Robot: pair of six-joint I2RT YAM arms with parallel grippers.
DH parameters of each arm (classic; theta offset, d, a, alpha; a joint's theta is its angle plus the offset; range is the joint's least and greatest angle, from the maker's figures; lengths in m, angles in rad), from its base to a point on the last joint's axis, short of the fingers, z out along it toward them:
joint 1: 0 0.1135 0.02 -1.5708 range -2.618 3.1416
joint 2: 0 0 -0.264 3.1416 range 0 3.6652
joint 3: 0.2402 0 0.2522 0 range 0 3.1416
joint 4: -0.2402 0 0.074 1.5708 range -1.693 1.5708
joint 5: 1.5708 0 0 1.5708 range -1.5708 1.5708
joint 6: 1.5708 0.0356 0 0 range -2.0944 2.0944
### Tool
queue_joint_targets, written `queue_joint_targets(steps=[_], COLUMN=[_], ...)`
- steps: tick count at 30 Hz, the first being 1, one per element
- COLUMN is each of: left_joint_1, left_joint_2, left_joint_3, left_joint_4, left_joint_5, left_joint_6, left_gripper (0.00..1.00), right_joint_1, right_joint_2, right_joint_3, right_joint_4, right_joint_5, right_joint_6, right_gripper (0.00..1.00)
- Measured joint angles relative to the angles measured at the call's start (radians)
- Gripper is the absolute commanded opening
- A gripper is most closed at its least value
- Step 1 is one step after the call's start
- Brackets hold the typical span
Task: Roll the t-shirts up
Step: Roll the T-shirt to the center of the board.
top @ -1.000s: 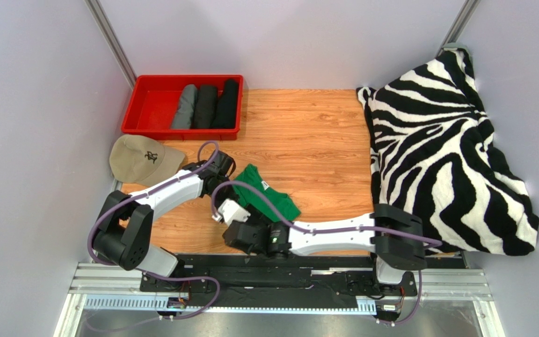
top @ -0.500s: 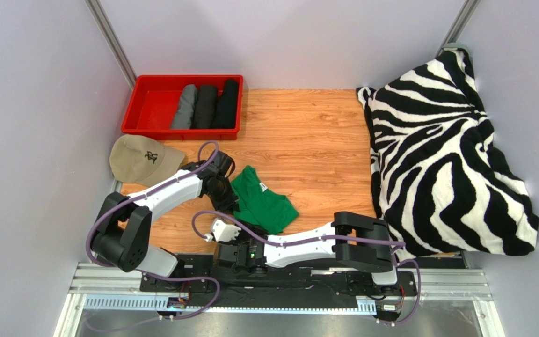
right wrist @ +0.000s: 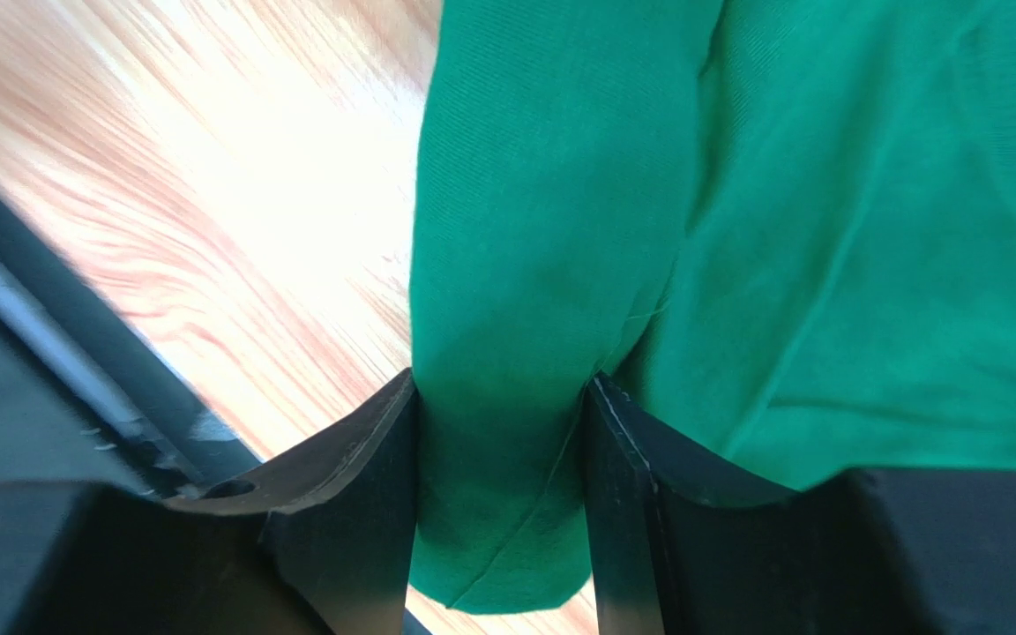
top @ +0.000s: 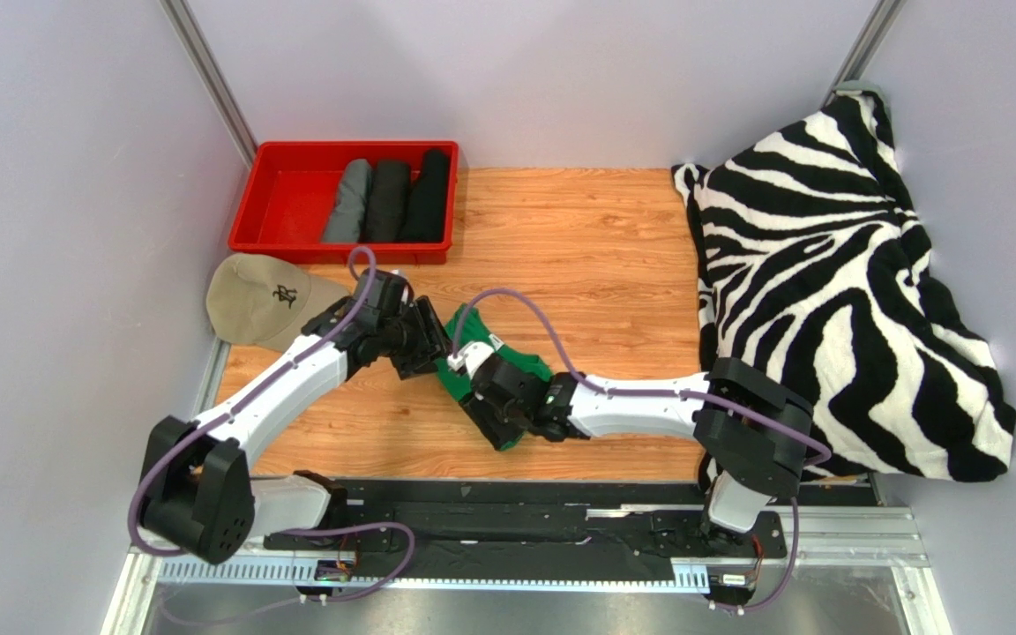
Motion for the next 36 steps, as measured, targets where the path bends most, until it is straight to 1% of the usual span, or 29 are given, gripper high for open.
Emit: queue_joint_targets(steps=[4,10,14,18,24,28,29,31,32,33,34,36], left_joint_1=[0.032,0.034,0.034,0.035,0.035,0.033,0.029,0.018,0.010,0.003,-0.005,-0.015], left_joint_2=[-0.069,-0.077,-0.047,0.028,0.083,0.103,0.111,0.127,0.134,0.140,0.144,0.151], left_joint_3=[-0.065,-0.169,-0.220,-0.244,-0.246,-0.245,-0.245,-0.236,-0.227,-0.214,-0.201,-0.179], left_joint_4=[0.071,0.177,0.270,0.374,0.407,0.426,0.425,0.417,0.409,0.395,0.379,0.346], left_joint_5=[0.027,0.059,0.074,0.085,0.067,0.051,0.045,0.026,0.016,0.004,-0.007,-0.024], left_joint_6=[0.002,-0.016,-0.039,-0.062,-0.080,-0.090,-0.092,-0.107,-0.116,-0.124,-0.131,-0.141], left_gripper=[0.64,0.64,0.64,0.62,0.61,0.56,0.51,0.46,0.41,0.40,0.36,0.30], right_joint_1=[-0.116,-0.256,-0.325,-0.373,-0.400,-0.402,-0.402,-0.401,-0.399,-0.394,-0.386,-0.359], right_joint_2=[-0.011,0.009,0.062,0.115,0.142,0.143,0.142,0.140,0.135,0.122,0.106,0.056], right_joint_3=[-0.055,-0.116,-0.138,-0.154,-0.175,-0.176,-0.176,-0.175,-0.173,-0.170,-0.168,-0.160], right_joint_4=[0.101,0.244,0.345,0.447,0.523,0.526,0.525,0.515,0.501,0.476,0.446,0.362], right_joint_5=[-0.232,-0.524,-0.676,-0.798,-0.863,-0.866,-0.863,-0.854,-0.842,-0.821,-0.793,-0.700], right_joint_6=[0.058,0.166,0.241,0.318,0.383,0.395,0.396,0.393,0.391,0.383,0.373,0.342], right_gripper=[0.47,0.46,0.46,0.46,0.46,0.46,0.47,0.49,0.52,0.53,0.55,0.60])
